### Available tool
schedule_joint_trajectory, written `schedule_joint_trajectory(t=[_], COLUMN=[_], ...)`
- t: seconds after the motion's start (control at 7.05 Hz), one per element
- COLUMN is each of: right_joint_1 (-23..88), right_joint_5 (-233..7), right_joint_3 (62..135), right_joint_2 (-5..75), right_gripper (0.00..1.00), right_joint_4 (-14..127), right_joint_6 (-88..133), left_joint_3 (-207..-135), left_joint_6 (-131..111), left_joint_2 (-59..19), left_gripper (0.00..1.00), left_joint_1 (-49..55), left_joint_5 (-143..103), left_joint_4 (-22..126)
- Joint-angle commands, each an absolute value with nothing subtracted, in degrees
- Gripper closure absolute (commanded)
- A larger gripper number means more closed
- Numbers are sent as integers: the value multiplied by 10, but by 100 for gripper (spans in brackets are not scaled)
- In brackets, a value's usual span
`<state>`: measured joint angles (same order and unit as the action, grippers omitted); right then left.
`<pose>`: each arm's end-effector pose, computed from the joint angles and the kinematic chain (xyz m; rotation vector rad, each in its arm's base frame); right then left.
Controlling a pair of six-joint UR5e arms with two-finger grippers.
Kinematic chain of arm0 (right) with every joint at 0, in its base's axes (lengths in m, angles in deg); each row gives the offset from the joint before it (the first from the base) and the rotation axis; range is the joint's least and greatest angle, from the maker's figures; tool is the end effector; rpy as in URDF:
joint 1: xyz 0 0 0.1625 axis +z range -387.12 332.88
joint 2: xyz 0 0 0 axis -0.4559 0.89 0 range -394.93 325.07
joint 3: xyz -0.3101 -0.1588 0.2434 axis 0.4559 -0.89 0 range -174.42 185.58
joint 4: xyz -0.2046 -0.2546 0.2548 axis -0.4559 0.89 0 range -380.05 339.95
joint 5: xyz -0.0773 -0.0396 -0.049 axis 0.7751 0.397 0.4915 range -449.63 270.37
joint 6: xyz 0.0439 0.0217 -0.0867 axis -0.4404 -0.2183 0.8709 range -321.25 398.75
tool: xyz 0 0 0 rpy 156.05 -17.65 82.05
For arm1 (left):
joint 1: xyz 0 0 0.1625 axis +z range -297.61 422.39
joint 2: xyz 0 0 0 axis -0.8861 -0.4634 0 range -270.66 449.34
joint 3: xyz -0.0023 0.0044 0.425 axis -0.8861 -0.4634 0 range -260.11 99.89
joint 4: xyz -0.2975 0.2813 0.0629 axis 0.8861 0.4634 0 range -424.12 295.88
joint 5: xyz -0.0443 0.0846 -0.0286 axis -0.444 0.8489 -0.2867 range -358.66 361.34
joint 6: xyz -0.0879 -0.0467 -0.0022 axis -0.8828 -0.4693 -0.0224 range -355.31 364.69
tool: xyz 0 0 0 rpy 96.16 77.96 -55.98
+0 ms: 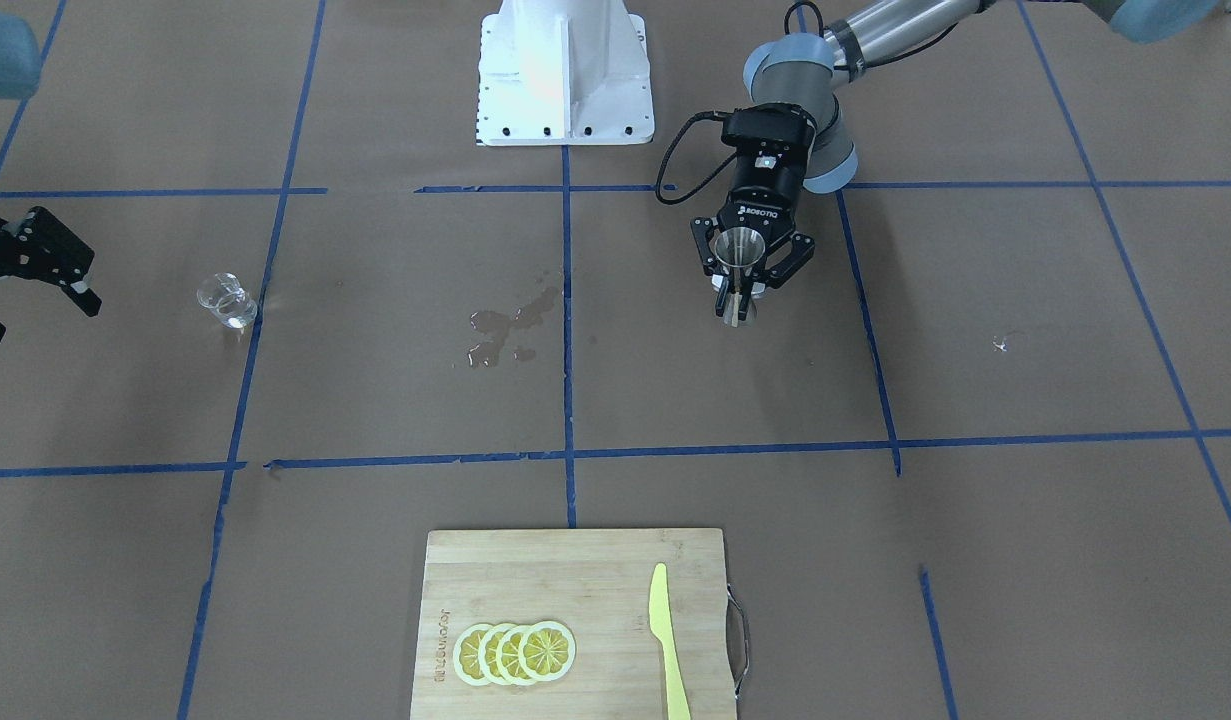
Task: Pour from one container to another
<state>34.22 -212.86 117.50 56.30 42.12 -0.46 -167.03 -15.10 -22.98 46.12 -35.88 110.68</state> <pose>-0.1641 -0.4643 0.4293 0.3775 -0.9086 -0.0764 0.4837 -0.3627 0.3152 1.5513 0.7427 -0.1413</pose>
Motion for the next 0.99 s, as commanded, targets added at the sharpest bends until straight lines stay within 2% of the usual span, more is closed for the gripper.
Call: schedule_joint_trajectory(t=[0.0, 0.14, 0.57, 0.85], right_joint_1=[264, 204, -17, -141], right_joint_5=[-2068, -1985, -1651, -1456], right_joint_3=[1190, 1196, 1278, 1278], right_joint_2=[628, 658, 744, 773], right_gripper=[0, 0, 0, 1], right_joint_4=[315, 239, 231, 231], right_joint_6=[-100, -182, -312, -379], left_joint_3=[-1668, -1667, -1661, -1661], left_joint_6=[-153, -153, -196, -196], left_joint_2=[-246, -247, -247, -247], left_gripper=[100, 100, 100, 100], left_joint_1=[456, 454, 454, 453], left_joint_5=[-371, -371, -370, -370], left_joint_4=[1108, 1108, 1107, 1106])
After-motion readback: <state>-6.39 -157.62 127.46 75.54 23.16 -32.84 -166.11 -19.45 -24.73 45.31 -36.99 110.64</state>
